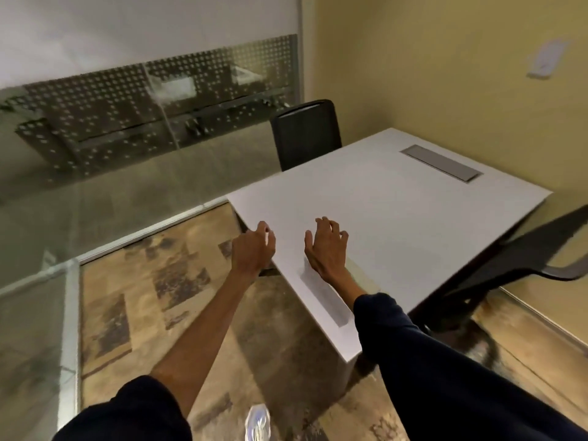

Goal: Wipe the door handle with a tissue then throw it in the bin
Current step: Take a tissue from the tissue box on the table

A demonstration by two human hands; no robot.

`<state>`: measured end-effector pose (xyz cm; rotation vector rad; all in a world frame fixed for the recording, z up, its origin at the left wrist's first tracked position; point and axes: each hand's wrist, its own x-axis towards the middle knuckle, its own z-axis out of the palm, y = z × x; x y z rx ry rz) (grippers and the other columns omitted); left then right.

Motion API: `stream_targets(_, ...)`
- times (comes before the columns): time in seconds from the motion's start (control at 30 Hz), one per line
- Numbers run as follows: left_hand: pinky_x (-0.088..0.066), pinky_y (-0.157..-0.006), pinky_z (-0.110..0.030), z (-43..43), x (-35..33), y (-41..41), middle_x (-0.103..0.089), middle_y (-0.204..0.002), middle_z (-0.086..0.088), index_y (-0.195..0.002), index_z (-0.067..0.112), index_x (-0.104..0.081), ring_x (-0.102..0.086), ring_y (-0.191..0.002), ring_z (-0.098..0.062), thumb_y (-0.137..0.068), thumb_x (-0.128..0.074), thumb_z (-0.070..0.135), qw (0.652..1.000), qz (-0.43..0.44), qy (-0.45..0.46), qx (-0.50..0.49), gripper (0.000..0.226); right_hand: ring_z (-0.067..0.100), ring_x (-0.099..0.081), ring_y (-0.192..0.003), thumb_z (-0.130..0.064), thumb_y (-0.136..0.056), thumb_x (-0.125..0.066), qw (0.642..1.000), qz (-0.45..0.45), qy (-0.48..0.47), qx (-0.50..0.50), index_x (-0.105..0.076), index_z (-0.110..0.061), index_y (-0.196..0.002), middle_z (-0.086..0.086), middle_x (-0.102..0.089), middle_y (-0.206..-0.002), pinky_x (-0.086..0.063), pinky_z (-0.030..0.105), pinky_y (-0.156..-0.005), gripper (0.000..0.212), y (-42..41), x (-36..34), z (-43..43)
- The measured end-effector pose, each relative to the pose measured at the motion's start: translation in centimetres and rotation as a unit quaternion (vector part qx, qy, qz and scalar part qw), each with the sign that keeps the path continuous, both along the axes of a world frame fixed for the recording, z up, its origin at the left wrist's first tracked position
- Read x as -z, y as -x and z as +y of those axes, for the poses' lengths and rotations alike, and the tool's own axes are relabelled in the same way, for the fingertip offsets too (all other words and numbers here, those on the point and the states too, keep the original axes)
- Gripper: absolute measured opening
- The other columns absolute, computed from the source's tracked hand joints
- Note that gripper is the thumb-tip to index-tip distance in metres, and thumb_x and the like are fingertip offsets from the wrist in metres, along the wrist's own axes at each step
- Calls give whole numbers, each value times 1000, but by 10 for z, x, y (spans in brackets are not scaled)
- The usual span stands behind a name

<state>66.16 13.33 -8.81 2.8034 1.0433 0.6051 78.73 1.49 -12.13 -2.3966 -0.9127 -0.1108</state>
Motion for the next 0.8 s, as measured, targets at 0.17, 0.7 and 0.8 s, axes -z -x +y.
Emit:
stream_targets(0.17,-53,-69,-38,4,33,-56,-75,-87,-11,-120,11,-55,-72,-78,-35,-102,-43,34,992,47,1,119,31,27,-48,-125,-33,-100,-39,997,16,21,69,-52,-10,-129,7,-62,-127,-34,47,-101,40,-35,27,-14)
stream_targets(0.7,-27,-114,-38,39,118,-155,-59,-138,-9,-133,8,-53,-54,-127,-26,-104,-43,27,887,152,100,424,36,32,-65,-95,-14,-93,-47,953,147,78,254,-63,-7,-116,12,-72,-106,-52,40,-81,29,-58,93,-16)
stream_targets(0.8,-23,-120,-44,38,129,-165,-49,-147,-7,-140,10,-47,-38,-144,-24,-106,-37,25,871,176,100,448,38,31,-65,-92,-15,-93,-47,945,163,94,267,-66,-7,-109,11,-73,-102,-52,41,-82,26,-55,102,-14)
